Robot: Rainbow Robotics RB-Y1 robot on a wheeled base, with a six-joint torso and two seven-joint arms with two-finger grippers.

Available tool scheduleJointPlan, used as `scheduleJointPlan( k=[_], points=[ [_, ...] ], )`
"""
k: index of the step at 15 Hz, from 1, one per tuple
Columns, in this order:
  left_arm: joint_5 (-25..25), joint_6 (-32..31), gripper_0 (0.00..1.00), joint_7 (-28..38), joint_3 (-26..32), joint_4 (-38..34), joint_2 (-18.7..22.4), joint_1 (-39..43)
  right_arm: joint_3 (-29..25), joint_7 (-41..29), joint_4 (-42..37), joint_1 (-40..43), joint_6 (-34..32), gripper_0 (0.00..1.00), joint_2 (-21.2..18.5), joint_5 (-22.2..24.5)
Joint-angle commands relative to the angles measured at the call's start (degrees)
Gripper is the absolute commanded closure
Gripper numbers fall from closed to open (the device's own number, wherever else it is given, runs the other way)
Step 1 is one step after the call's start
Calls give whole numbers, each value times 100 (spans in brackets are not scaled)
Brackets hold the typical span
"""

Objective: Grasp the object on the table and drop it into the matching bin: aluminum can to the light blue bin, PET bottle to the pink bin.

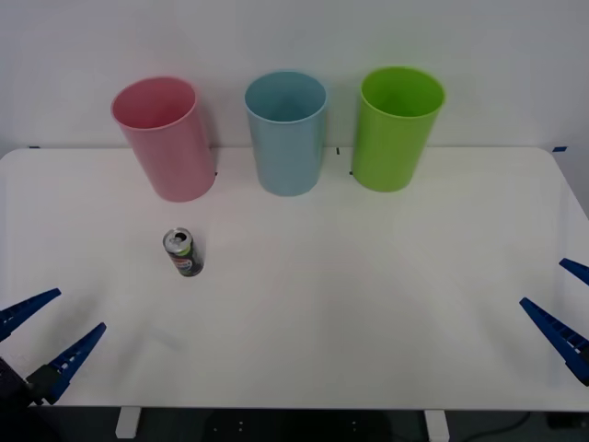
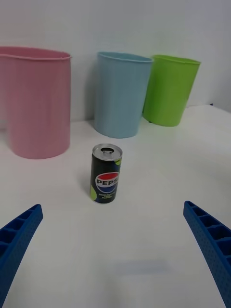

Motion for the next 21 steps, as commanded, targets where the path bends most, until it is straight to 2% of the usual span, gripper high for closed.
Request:
scheduleJointPlan(
  k=[1,12,18,21],
  points=[
    [-19,305,0,-55,-181,8,-111,28,0,0,1,0,0,0,0,0],
    [-1056,727,0,-126,-295,237,-1061,-561,0,0,1,0,0,0,0,0],
    [-1486,955,0,-310,-409,782,-1236,-1132,0,0,1,0,0,0,0,0],
    [-1434,1289,0,-776,-558,1265,-1236,-1492,0,0,1,0,0,0,0,0]
  ],
)
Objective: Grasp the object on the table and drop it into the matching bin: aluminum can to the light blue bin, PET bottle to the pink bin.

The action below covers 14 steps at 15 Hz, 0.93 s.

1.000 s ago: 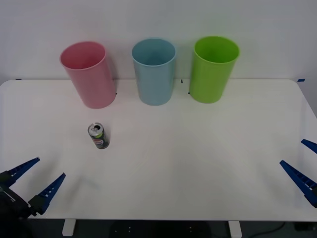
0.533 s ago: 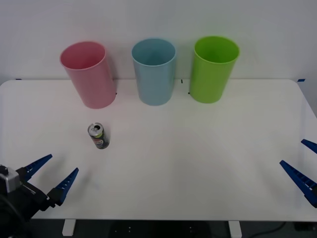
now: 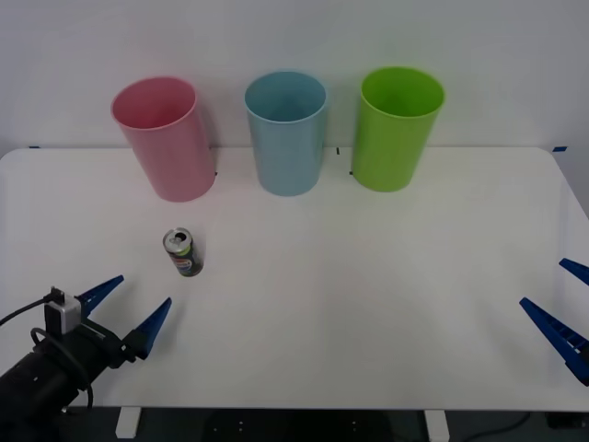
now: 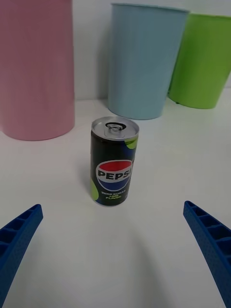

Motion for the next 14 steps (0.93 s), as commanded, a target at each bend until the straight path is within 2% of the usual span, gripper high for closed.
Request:
scheduleJointPlan(
  k=[1,4,10,12,14],
  points=[
    [72,258,0,-239,-171,362,0,-282,0,0,0,0,0,0,0,0],
    [81,707,0,-301,-400,494,-18,-440,0,0,0,0,0,0,0,0],
    [-437,953,0,-336,-277,512,-615,-695,0,0,0,0,0,0,0,0],
    [-499,1287,0,-336,-453,556,-650,-765,0,0,0,0,0,0,0,0],
    [-499,1339,0,-371,-470,810,-650,-976,0,0,0,0,0,0,0,0]
  ],
)
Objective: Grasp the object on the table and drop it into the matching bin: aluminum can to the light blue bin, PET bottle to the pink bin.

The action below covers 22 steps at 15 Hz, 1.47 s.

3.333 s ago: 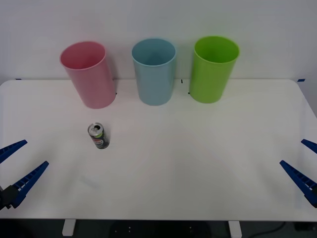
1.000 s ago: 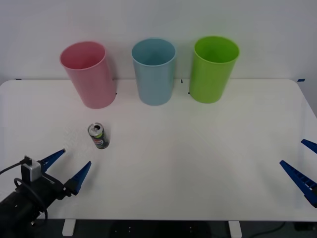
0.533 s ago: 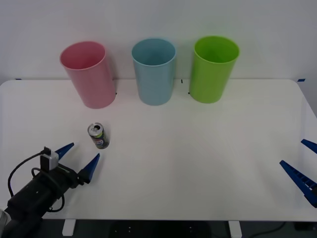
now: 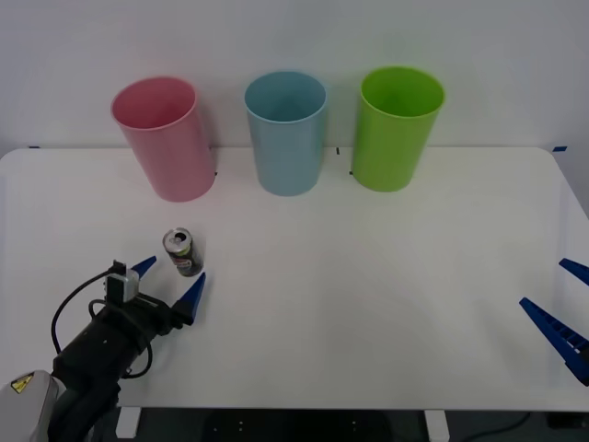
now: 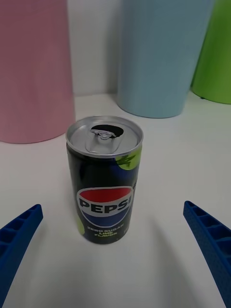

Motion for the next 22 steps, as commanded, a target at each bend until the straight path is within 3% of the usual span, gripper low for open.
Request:
scheduleJointPlan(
  k=[1,12,21,22],
  points=[
    [25,53,0,-67,-5,382,0,-322,0,0,0,0,0,0,0,0],
    [-1,369,0,-234,48,1349,-8,-1210,0,0,0,0,0,0,0,0],
    [7,510,0,-243,30,1428,0,-1298,0,0,0,0,0,0,0,0],
    [34,510,35,-243,39,1428,0,-1289,0,0,0,0,0,0,0,0]
  ],
)
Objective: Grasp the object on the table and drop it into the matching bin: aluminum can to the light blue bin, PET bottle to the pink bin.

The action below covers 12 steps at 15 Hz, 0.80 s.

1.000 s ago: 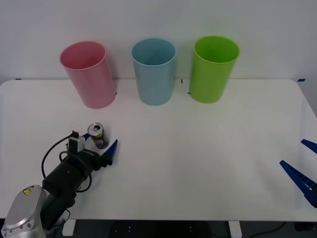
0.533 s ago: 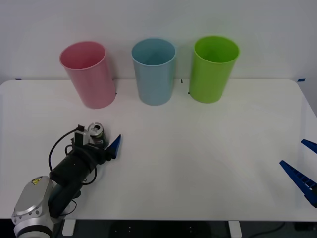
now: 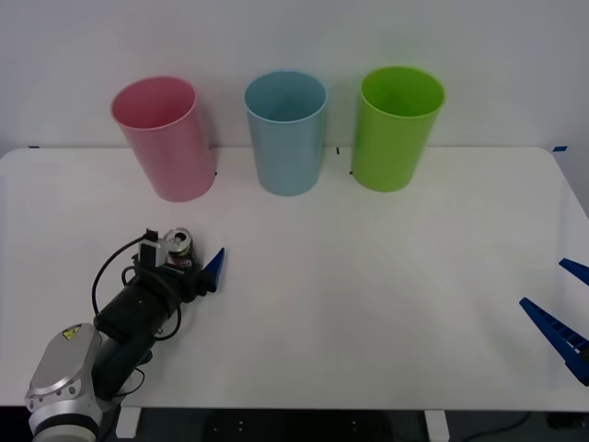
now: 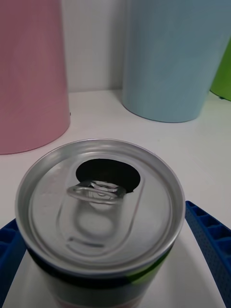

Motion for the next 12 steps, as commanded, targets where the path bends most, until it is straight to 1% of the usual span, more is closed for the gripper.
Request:
scheduleJointPlan(
  k=[1,2,5,12],
  points=[
    [60,-1,89,1,15,-1,1,18,0,0,0,0,0,0,0,0],
    [113,-1,100,1,15,-1,9,27,0,0,0,0,0,0,0,0],
    [262,-1,100,28,15,-1,45,35,0,0,0,0,0,0,0,0],
    [350,-1,100,80,24,-1,115,71,0,0,0,0,0,0,0,0]
  ],
)
